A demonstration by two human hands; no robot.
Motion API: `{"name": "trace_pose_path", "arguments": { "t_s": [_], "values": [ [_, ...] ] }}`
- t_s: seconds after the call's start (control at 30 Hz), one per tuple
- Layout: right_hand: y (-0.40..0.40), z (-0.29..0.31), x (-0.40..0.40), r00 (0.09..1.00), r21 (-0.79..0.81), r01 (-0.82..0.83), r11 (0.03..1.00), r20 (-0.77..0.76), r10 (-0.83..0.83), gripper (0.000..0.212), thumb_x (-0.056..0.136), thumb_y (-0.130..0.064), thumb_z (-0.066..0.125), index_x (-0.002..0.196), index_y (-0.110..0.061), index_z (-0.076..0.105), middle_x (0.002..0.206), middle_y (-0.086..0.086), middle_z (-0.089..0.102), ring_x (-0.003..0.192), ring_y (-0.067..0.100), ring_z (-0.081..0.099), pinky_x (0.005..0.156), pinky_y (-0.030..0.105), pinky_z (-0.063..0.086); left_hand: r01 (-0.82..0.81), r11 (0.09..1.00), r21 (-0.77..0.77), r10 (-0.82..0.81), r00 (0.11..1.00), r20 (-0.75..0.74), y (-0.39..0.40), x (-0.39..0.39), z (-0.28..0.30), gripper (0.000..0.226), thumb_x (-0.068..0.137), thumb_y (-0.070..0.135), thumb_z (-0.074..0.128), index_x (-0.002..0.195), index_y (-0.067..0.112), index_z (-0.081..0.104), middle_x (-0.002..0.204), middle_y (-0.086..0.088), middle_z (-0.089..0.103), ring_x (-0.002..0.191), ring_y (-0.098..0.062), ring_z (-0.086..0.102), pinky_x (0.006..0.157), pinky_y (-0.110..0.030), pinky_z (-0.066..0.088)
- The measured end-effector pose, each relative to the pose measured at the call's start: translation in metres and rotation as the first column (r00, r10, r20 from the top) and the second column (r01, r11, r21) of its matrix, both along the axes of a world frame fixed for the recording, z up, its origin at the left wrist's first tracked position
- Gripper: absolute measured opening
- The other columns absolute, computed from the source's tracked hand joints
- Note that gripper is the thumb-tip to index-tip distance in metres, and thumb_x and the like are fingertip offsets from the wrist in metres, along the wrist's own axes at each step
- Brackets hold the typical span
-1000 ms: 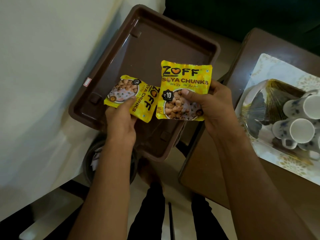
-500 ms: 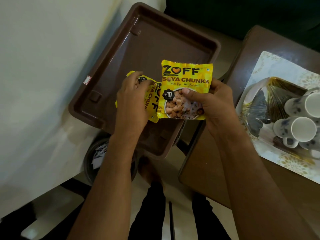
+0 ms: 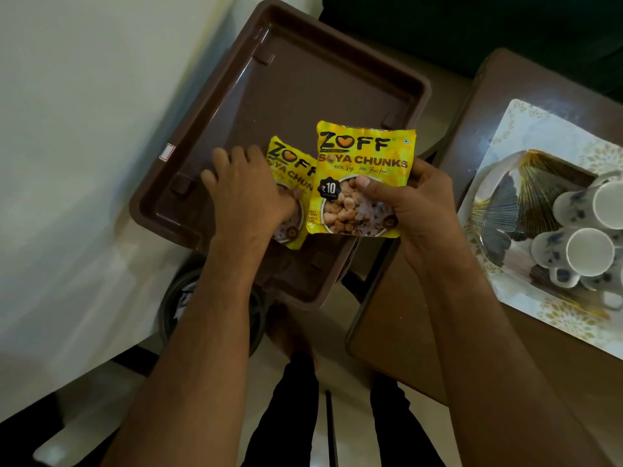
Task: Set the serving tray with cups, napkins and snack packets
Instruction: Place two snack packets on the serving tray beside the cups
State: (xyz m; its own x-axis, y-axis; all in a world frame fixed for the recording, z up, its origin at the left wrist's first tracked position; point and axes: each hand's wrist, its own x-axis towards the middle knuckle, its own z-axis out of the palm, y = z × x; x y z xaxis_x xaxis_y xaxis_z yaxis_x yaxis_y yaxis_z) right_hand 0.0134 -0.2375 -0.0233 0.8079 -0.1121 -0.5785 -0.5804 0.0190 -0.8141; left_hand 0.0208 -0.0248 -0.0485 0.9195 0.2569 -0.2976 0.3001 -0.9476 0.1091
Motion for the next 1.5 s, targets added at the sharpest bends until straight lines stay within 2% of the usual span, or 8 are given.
{"name": "trace_pose_path", "arguments": {
  "t_s": [0.13, 0.27, 0.37, 0.6, 0.7, 0.8, 1.0, 1.5],
  "values": [
    [-0.004, -0.003, 0.001, 1.000, 0.007, 0.009, 1.000, -0.001, -0.009, 0.045, 0.076, -0.010, 0.090, 0.117, -0.006, 0.072, 0.106, 0.008, 0.082, 0.095, 0.025, 0.081, 0.090, 0.053, 0.064, -0.206, 0.954, -0.217, 0.194, 0.978, -0.075, 0.002, -0.004, -0.004, 0.086, 0.071, 0.059, 0.087, 0.130, 0.005, 0.057, 0.136, -0.018, 0.058, 0.134, -0.040, 0.049, 0.107, -0.054, 0.041],
    [-0.010, -0.006, -0.001, 1.000, 0.033, 0.007, 0.999, -0.003, -0.007, 0.044, 0.077, -0.010, 0.090, 0.117, -0.007, 0.072, 0.106, 0.008, 0.082, 0.096, 0.025, 0.081, 0.091, 0.054, 0.063, -0.408, 0.790, -0.458, 0.407, 0.907, -0.106, 0.001, -0.009, -0.002, 0.075, 0.063, 0.046, 0.096, 0.118, 0.015, 0.057, 0.116, -0.004, 0.069, 0.113, -0.031, 0.068, 0.090, -0.042, 0.057],
    [-0.015, -0.006, -0.003, 1.000, 0.068, 0.016, 0.998, -0.005, -0.016, 0.045, 0.077, -0.009, 0.089, 0.118, -0.006, 0.072, 0.107, 0.010, 0.082, 0.098, 0.029, 0.080, 0.091, 0.057, 0.062, -0.518, 0.622, -0.587, 0.544, 0.825, -0.152, 0.001, -0.012, 0.003, 0.064, 0.063, 0.034, 0.097, 0.113, 0.021, 0.059, 0.110, 0.001, 0.073, 0.101, -0.021, 0.073, 0.093, -0.045, 0.061],
    [-0.035, -0.002, -0.005, 0.998, 0.158, 0.062, 0.985, -0.001, -0.063, 0.036, 0.085, -0.003, 0.081, 0.119, -0.001, 0.070, 0.110, 0.015, 0.080, 0.100, 0.034, 0.079, 0.090, 0.059, 0.062, -0.419, 0.395, -0.818, 0.613, 0.783, -0.106, -0.005, -0.011, 0.036, 0.014, 0.078, 0.019, 0.087, 0.089, 0.021, 0.080, 0.089, 0.002, 0.083, 0.087, -0.017, 0.081, 0.088, -0.044, 0.066],
    [-0.050, 0.004, -0.005, 0.996, 0.162, 0.091, 0.983, -0.004, -0.091, 0.021, 0.089, -0.010, 0.079, 0.110, -0.010, 0.073, 0.099, 0.003, 0.083, 0.093, 0.026, 0.081, 0.076, 0.048, 0.066, -0.395, 0.319, -0.861, 0.605, 0.785, -0.136, -0.015, -0.007, 0.054, 0.006, 0.087, 0.019, 0.081, 0.082, 0.023, 0.081, 0.092, 0.001, 0.084, 0.094, -0.023, 0.081, 0.094, -0.051, 0.064],
    [-0.070, 0.012, -0.007, 0.994, 0.160, 0.102, 0.982, 0.016, -0.106, 0.010, 0.093, -0.016, 0.076, 0.103, -0.016, 0.073, 0.087, -0.009, 0.082, 0.085, 0.016, 0.081, 0.060, 0.036, 0.064, -0.363, 0.292, -0.885, 0.580, 0.803, -0.138, -0.030, -0.005, 0.067, 0.004, 0.090, 0.024, 0.079, 0.090, 0.022, 0.083, 0.100, -0.001, 0.084, 0.097, -0.023, 0.081, 0.093, -0.049, 0.064],
    [-0.124, 0.033, -0.017, 0.982, 0.157, 0.148, 0.976, 0.091, -0.163, 0.017, 0.095, -0.004, 0.071, 0.110, -0.009, 0.073, 0.101, 0.003, 0.082, 0.098, 0.024, 0.080, 0.083, 0.046, 0.065, -0.321, 0.215, -0.922, 0.477, 0.859, -0.187, -0.088, -0.003, 0.078, 0.013, 0.084, 0.022, 0.086, 0.097, 0.018, 0.083, 0.099, -0.004, 0.084, 0.094, -0.024, 0.082, 0.083, -0.043, 0.066],
    [-0.321, 0.049, -0.074, 0.914, -0.010, 0.372, 0.928, 0.178, -0.364, 0.015, 0.094, -0.003, 0.072, 0.103, -0.014, 0.076, 0.094, -0.001, 0.083, 0.092, 0.023, 0.081, 0.075, 0.041, 0.065, -0.334, 0.228, -0.915, 0.298, 0.918, -0.261, -0.265, -0.007, 0.064, 0.014, 0.085, 0.023, 0.084, 0.098, 0.019, 0.080, 0.097, 0.000, 0.084, 0.097, -0.021, 0.081, 0.097, -0.051, 0.063]
  ]
}}
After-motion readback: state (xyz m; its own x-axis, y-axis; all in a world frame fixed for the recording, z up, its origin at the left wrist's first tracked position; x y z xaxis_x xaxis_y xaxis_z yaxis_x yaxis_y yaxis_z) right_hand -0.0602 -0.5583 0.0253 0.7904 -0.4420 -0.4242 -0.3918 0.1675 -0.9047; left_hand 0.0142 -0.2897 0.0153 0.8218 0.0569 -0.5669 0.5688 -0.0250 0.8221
